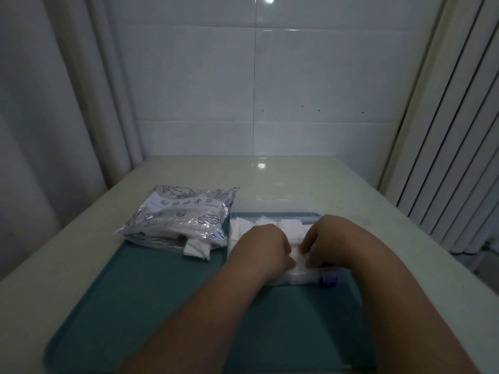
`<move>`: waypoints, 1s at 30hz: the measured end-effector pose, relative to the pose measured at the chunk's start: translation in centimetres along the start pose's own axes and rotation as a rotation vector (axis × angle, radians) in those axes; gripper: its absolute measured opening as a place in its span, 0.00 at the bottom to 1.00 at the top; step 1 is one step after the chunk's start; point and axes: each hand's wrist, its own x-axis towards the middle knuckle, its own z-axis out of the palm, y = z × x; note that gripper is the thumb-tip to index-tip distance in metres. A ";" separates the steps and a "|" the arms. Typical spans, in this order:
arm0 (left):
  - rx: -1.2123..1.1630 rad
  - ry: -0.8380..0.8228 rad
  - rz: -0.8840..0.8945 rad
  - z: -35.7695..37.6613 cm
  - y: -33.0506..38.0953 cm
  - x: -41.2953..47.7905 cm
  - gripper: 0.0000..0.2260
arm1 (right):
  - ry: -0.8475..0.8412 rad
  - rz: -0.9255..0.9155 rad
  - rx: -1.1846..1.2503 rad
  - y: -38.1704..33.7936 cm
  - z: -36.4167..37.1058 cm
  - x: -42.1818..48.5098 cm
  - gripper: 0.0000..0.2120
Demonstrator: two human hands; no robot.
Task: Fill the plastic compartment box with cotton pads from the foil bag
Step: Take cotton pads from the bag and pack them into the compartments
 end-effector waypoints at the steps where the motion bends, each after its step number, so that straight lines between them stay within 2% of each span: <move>1: 0.006 0.023 0.003 0.0 0.0 -0.1 0.12 | 0.002 -0.015 -0.003 0.1 -0.2 -0.1 0.19; 5: 0.028 0.010 -0.007 0.1 0.1 -0.3 0.12 | -0.007 -0.011 -0.017 -0.2 -0.1 0.0 0.20; 10: -0.042 -0.010 0.010 -0.4 -0.1 -0.7 0.12 | 0.020 -0.004 -0.016 -0.3 0.2 0.2 0.15; 14: -0.210 0.090 0.018 -2.4 -0.9 -1.5 0.10 | 0.070 -0.010 0.011 -0.3 -0.3 -0.3 0.15; 16: -0.269 0.156 0.000 -3.5 -1.7 -1.8 0.08 | 0.153 -0.027 0.079 -0.3 -0.4 -0.4 0.14; 23: -0.280 0.339 -0.144 -6.0 -7.2 -2.8 0.02 | 0.284 -0.159 0.307 -1.9 0.4 -0.9 0.07; 30: -0.282 0.410 -0.286 -7.9 -11.5 -3.6 0.11 | 0.328 -0.277 0.302 -5.4 0.1 -1.1 0.08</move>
